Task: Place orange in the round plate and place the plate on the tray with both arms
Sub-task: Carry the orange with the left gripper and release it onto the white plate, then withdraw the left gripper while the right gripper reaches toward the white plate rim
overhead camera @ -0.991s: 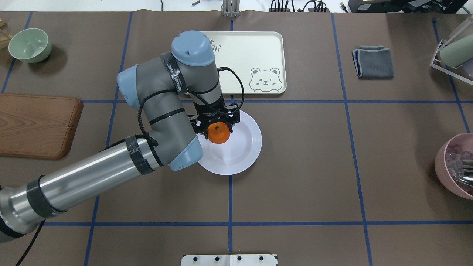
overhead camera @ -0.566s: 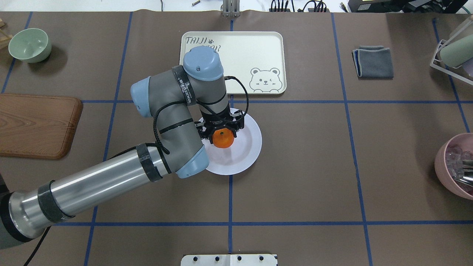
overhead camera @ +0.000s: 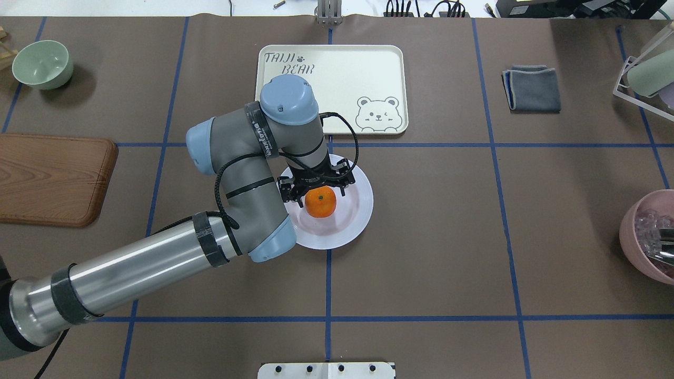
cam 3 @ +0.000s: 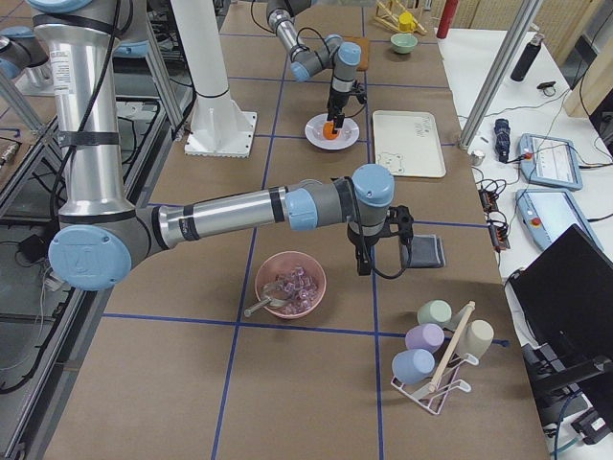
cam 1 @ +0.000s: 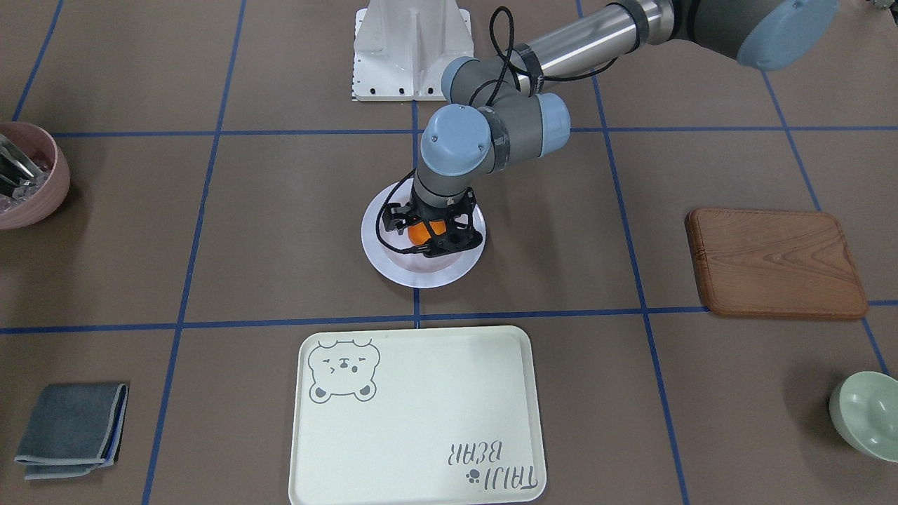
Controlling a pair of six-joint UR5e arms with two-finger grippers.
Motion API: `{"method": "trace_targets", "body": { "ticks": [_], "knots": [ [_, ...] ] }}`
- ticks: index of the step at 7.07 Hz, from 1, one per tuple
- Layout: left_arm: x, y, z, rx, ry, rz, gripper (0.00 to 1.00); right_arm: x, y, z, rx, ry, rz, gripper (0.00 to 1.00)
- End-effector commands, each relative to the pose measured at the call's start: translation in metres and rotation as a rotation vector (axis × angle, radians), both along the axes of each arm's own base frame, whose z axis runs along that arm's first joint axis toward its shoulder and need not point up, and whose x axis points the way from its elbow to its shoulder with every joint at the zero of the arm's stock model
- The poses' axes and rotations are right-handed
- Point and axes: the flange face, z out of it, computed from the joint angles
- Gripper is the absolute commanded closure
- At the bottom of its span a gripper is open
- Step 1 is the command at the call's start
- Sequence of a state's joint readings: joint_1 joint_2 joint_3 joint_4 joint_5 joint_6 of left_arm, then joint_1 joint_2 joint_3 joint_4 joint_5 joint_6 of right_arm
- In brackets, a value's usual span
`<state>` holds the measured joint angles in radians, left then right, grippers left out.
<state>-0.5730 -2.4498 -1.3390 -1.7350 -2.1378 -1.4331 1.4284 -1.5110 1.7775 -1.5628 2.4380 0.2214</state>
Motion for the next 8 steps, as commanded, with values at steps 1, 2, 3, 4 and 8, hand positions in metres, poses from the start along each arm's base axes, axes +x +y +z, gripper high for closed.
{"method": "trace_targets", "body": {
  "ticks": [1,2,3,4,8],
  "knots": [
    [-0.093,-0.029,0.012,0.045,0.045,-0.084,0.02,-0.092,-0.023,-0.078,-0.054,-0.074,0.05,0.0],
    [-0.152,-0.04,0.036,0.112,0.05,-0.115,0.02,-0.15,-0.018,-0.096,-0.064,-0.145,0.06,0.0],
    [-0.182,-0.047,0.064,0.21,0.002,-0.135,0.02,-0.191,-0.015,-0.118,-0.092,-0.239,0.111,0.0],
    [-0.217,-0.065,0.099,0.209,-0.053,-0.193,0.02,-0.248,-0.005,-0.127,-0.086,-0.287,0.159,0.0],
    [-0.283,-0.09,0.15,0.198,-0.146,-0.322,0.02,-0.405,0.049,-0.161,-0.135,-0.575,0.333,0.0]
  ]
}}
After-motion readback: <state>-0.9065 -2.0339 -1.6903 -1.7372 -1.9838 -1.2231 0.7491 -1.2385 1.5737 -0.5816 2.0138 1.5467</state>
